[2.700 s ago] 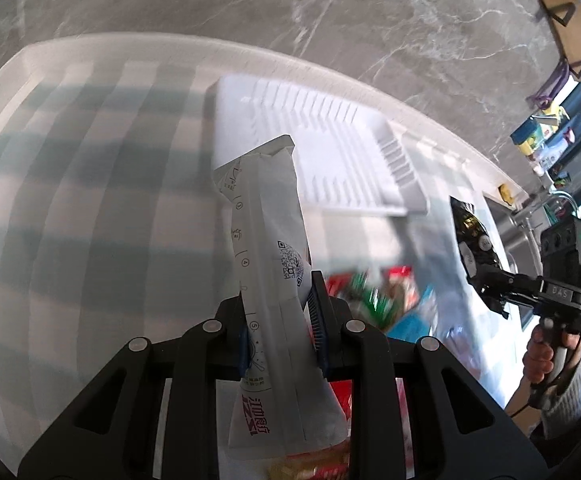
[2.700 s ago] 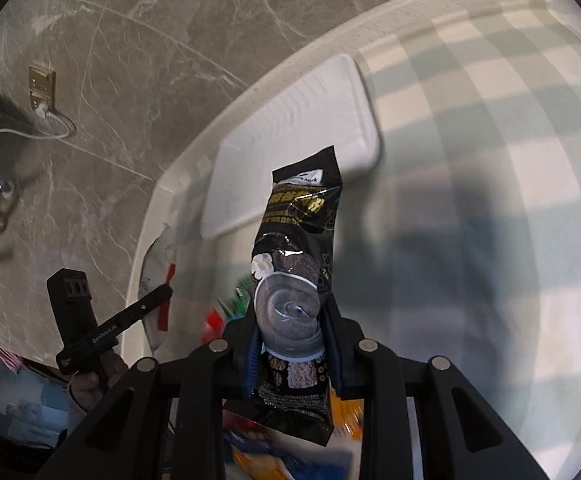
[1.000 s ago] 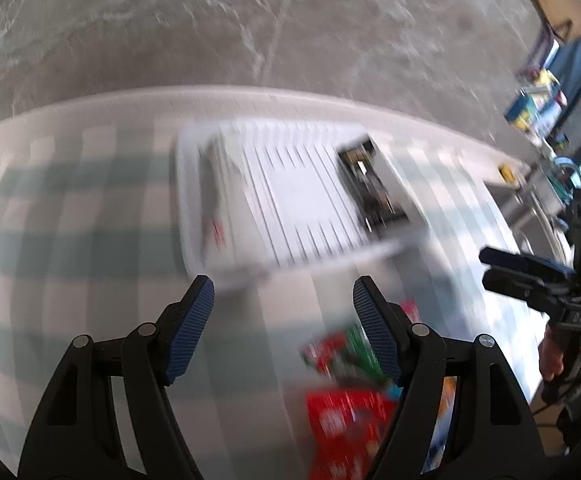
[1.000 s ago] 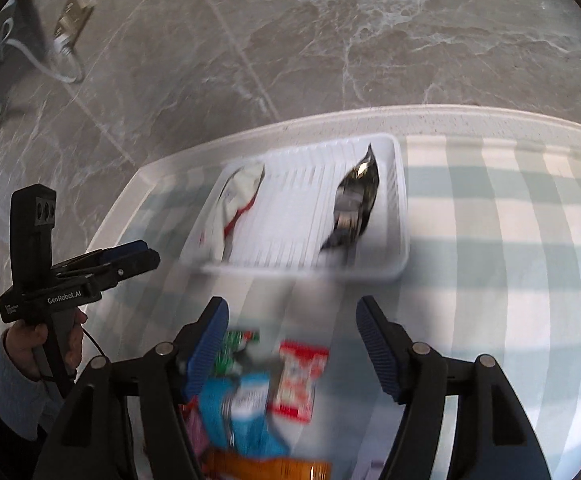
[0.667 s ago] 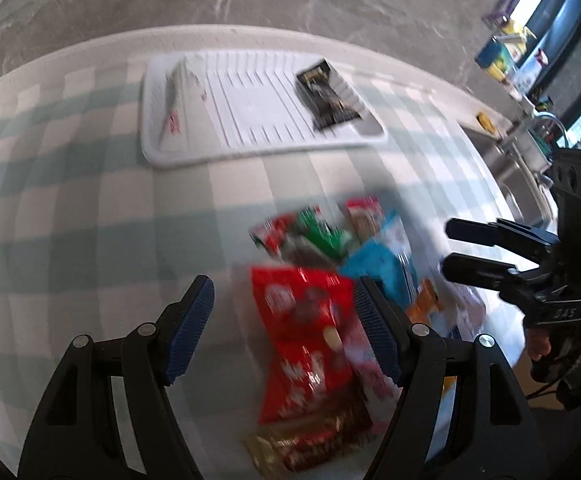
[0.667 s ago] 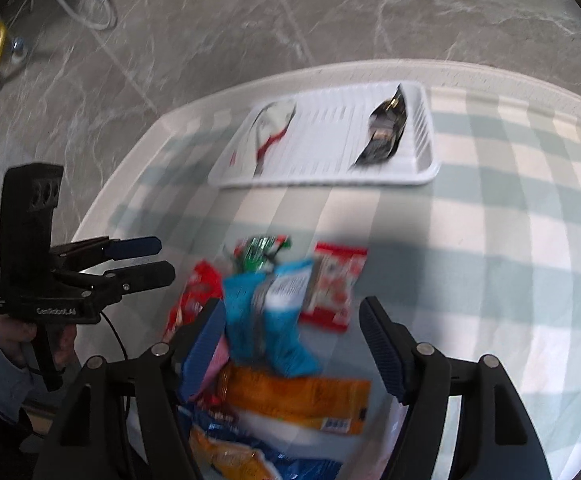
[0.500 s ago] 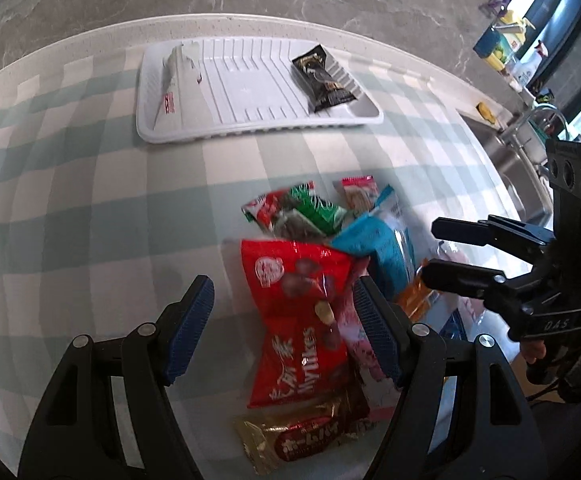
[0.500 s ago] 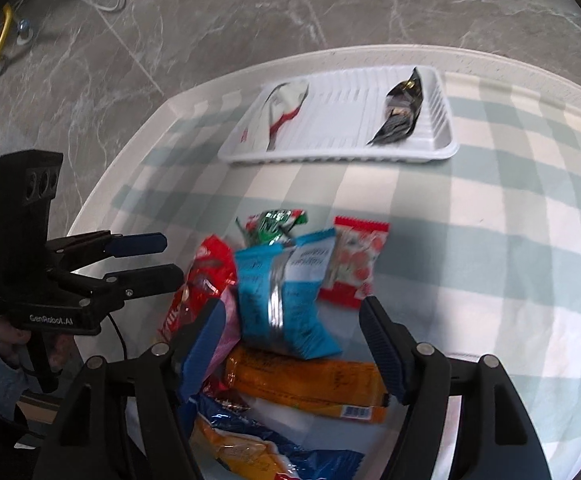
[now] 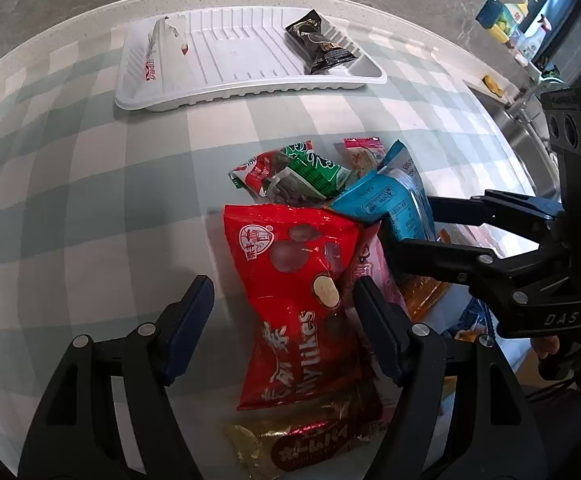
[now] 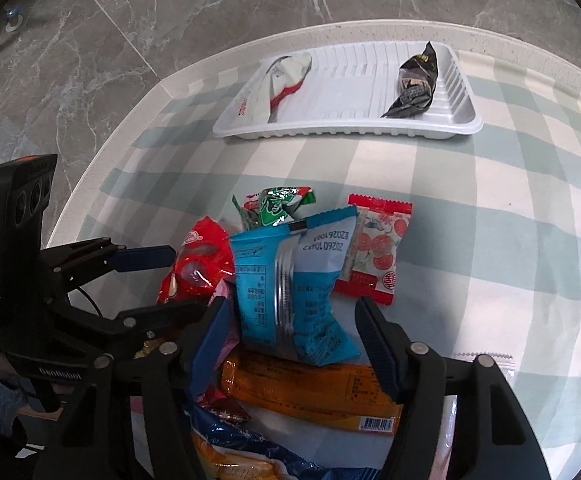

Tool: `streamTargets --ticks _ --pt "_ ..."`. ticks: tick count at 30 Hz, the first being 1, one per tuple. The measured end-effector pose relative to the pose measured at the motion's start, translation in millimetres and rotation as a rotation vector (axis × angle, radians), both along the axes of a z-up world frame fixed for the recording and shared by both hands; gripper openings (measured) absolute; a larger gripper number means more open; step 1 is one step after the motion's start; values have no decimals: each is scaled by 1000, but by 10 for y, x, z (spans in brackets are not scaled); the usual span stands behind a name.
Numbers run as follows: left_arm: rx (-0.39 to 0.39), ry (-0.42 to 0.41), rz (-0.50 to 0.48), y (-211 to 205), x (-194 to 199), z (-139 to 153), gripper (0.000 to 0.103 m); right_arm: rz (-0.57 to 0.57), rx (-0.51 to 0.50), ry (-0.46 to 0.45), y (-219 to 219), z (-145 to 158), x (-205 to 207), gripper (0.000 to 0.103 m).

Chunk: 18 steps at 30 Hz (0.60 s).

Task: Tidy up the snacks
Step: 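Grasp the red Mylikes bag with the left gripper while the right grasps the blue packet, then carry both bags into the white tray and open both grippers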

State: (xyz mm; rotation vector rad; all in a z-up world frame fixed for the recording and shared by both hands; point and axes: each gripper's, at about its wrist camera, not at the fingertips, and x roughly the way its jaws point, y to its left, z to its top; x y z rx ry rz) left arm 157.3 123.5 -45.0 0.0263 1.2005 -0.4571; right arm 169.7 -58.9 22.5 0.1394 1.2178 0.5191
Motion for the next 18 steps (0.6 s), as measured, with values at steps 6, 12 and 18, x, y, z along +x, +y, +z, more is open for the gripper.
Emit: streamTargets --ticks 6,12,18 --pt "-8 30 -6 13 23 -111 71 16 -13 18 37 -76 29 47" --pt "-54 52 -2 74 62 -186 41 9 40 35 -26 -77 45 40" --pt "-100 57 32 184 94 -144 34 -63 165 100 -257 -81 68 39"
